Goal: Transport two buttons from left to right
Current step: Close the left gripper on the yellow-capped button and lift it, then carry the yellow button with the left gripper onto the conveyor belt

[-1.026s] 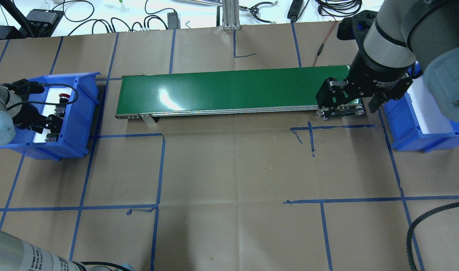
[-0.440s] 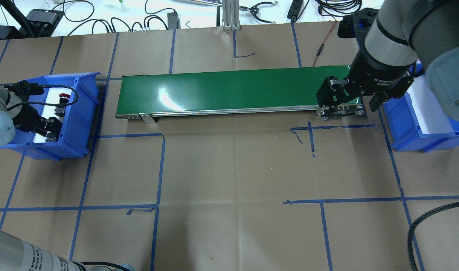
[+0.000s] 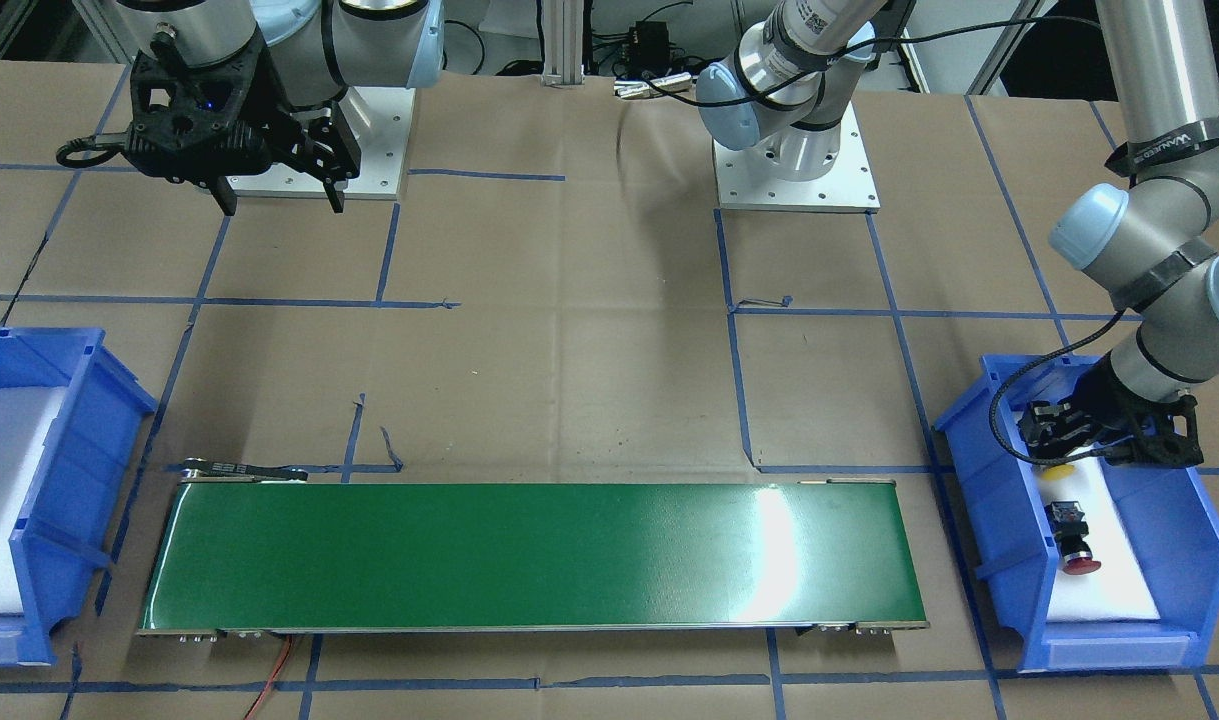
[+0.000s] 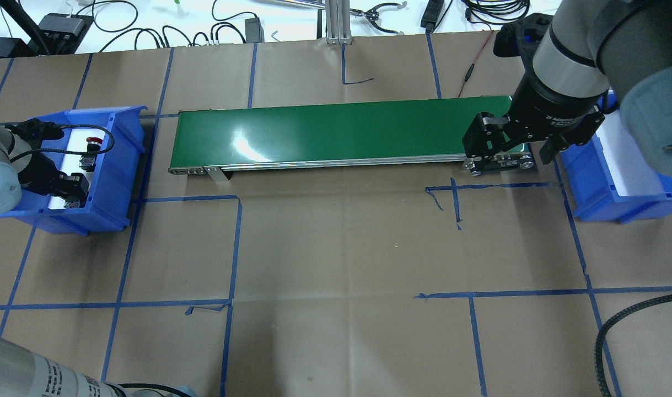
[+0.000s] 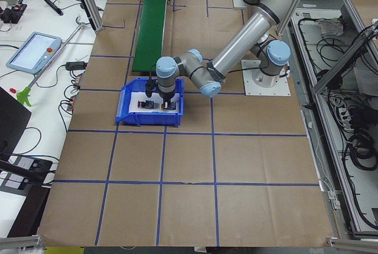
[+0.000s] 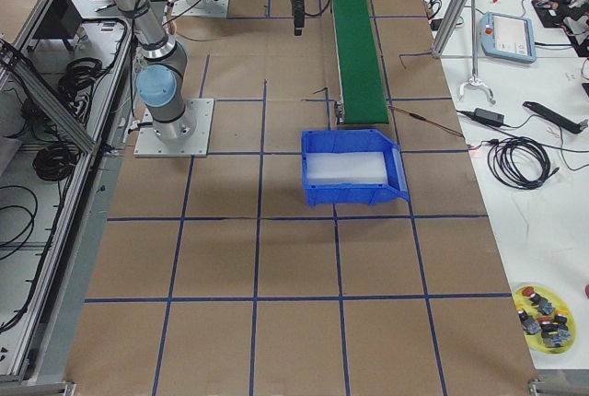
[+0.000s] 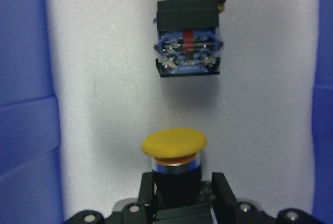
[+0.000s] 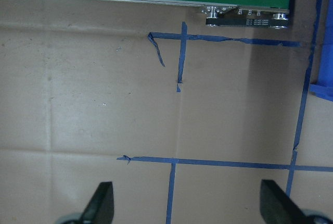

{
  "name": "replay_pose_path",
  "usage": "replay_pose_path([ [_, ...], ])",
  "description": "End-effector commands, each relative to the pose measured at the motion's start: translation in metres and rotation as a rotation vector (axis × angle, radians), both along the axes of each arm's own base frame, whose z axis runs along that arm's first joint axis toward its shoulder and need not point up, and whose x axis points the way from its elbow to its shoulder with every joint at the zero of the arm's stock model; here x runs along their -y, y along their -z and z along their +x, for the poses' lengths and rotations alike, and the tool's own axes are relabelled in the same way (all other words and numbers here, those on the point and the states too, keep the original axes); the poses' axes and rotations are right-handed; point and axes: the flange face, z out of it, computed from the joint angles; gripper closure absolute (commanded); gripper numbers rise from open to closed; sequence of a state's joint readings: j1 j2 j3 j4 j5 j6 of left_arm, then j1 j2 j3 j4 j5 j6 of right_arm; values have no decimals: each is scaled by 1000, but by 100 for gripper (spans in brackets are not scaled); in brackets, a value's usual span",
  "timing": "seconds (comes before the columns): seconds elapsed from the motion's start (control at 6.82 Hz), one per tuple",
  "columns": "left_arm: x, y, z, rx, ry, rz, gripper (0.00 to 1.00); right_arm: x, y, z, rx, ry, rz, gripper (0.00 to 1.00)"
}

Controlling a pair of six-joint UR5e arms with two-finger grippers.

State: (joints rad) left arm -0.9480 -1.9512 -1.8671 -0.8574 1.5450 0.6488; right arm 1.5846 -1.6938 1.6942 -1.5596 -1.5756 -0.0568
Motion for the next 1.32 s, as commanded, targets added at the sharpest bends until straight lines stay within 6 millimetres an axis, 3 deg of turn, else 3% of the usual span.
replay_pose_path([
  [0.0,1,-22,0,-3,-3,3,100,1,0,0,2,0,-1,0],
  [0.15,4,-59,2,-4,-3,7,100,1,0,0,3,0,-1,0],
  [0.59,10,-207,7,-3,3,67,100,1,-1,-1,3,3,-2,0],
  [0.73,12,-237,5,-2,7,64,100,2,0,-1,3,3,-1,0],
  [0.88,20,-245,-5,6,27,51,100,2,-1,-1,5,5,-2,0],
  [1.17,60,-244,-93,28,59,4,100,2,-1,-1,5,3,-4,0],
])
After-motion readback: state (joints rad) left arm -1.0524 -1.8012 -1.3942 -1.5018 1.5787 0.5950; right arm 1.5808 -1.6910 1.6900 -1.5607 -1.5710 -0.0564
